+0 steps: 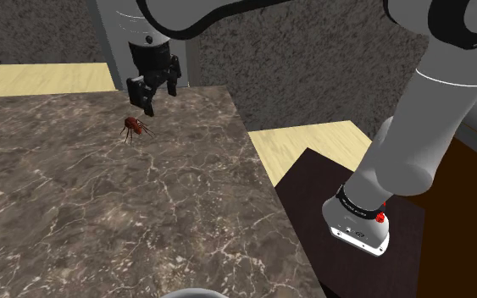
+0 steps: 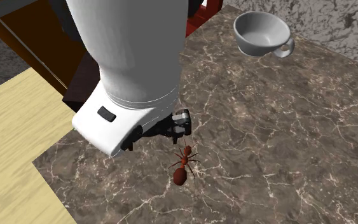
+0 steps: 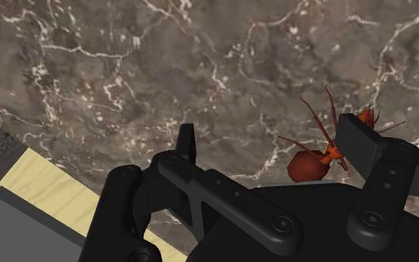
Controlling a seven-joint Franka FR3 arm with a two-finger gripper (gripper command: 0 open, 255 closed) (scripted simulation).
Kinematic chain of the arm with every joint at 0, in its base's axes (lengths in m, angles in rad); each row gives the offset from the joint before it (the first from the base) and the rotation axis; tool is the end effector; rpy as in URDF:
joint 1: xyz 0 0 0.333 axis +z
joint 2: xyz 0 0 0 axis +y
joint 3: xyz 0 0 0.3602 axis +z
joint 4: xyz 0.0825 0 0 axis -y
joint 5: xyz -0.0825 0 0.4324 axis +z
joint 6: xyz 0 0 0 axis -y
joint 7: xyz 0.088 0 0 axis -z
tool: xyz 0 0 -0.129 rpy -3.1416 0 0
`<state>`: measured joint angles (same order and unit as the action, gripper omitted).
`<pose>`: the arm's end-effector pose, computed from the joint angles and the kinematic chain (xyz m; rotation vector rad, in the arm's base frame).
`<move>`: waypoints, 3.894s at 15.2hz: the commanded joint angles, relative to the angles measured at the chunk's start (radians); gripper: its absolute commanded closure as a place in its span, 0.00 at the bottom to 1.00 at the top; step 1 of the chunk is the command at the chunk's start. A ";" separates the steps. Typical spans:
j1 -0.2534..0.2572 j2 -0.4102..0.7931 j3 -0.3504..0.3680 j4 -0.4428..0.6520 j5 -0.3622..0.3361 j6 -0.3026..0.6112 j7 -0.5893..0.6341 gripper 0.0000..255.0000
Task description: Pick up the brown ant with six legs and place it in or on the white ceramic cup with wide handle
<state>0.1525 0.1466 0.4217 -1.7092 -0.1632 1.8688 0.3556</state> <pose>0.5702 0.3338 0.5154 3.0395 0.3969 0.1033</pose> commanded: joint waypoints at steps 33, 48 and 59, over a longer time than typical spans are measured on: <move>0.106 0.274 0.010 0.256 -0.126 -0.015 0.076 1.00; 0.134 0.285 0.016 0.476 -0.122 -0.220 0.048 1.00; 0.187 0.354 0.011 0.736 -0.149 -0.410 0.026 1.00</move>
<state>0.3328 0.4909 0.4335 -1.0028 -0.3078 1.4793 0.3843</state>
